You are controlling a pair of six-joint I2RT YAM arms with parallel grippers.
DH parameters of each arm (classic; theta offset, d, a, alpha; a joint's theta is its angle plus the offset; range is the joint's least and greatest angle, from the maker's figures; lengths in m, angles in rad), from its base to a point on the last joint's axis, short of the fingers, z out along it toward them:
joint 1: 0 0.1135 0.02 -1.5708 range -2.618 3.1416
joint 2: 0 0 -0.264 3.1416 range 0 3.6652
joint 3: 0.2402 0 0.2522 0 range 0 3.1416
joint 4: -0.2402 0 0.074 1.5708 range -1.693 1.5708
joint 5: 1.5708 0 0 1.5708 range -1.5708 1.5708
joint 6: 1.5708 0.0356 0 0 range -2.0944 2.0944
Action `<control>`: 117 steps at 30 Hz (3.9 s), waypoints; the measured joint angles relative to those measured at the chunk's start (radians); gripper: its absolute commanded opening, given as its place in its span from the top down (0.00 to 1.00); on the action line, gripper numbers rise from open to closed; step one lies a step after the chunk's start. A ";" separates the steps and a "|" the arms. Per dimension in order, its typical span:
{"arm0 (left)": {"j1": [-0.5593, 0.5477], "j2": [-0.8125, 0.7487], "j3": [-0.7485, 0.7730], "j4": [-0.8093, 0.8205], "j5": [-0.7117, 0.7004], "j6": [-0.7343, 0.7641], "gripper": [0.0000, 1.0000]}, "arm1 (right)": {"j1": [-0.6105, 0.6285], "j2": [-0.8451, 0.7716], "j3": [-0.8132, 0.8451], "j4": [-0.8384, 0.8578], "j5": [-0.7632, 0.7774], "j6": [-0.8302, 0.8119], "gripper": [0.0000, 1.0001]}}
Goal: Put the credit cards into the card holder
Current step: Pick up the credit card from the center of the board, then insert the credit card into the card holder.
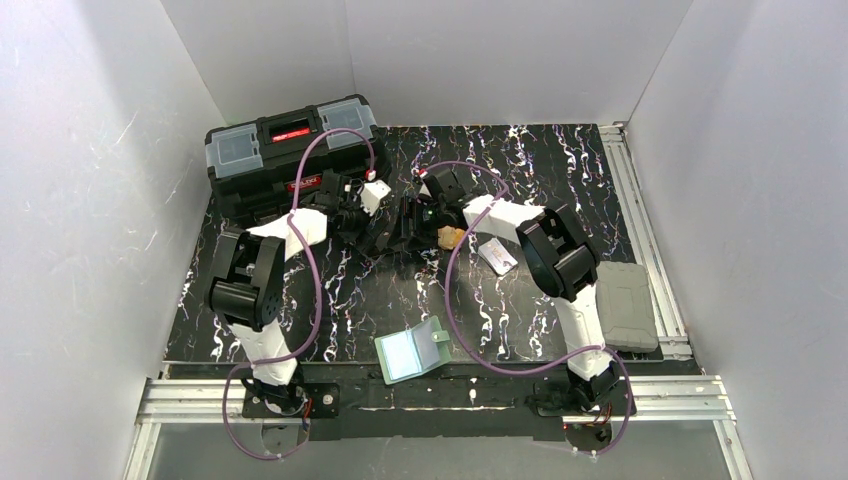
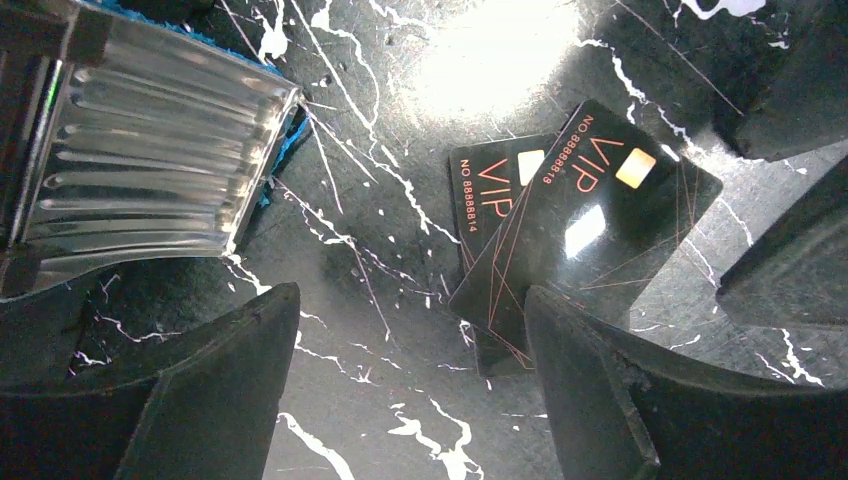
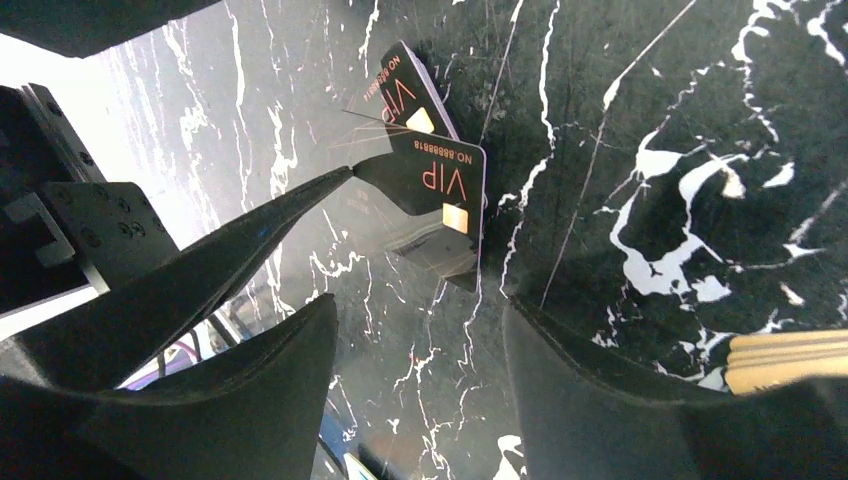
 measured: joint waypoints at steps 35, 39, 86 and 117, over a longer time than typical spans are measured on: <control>-0.031 -0.045 -0.051 0.051 -0.026 0.091 0.02 | -0.010 0.024 -0.174 0.281 -0.091 0.210 0.99; -0.030 -0.069 -0.024 -0.030 -0.012 0.090 0.02 | -0.010 -0.010 -0.219 0.292 -0.090 0.209 0.99; 0.019 -0.299 0.456 -1.323 0.850 0.621 0.34 | 0.241 -0.701 -0.132 -0.332 -0.010 -0.520 0.99; -0.033 -0.534 0.215 -0.727 0.846 -0.081 1.00 | 0.248 -0.953 -0.271 -0.179 0.194 -0.436 0.01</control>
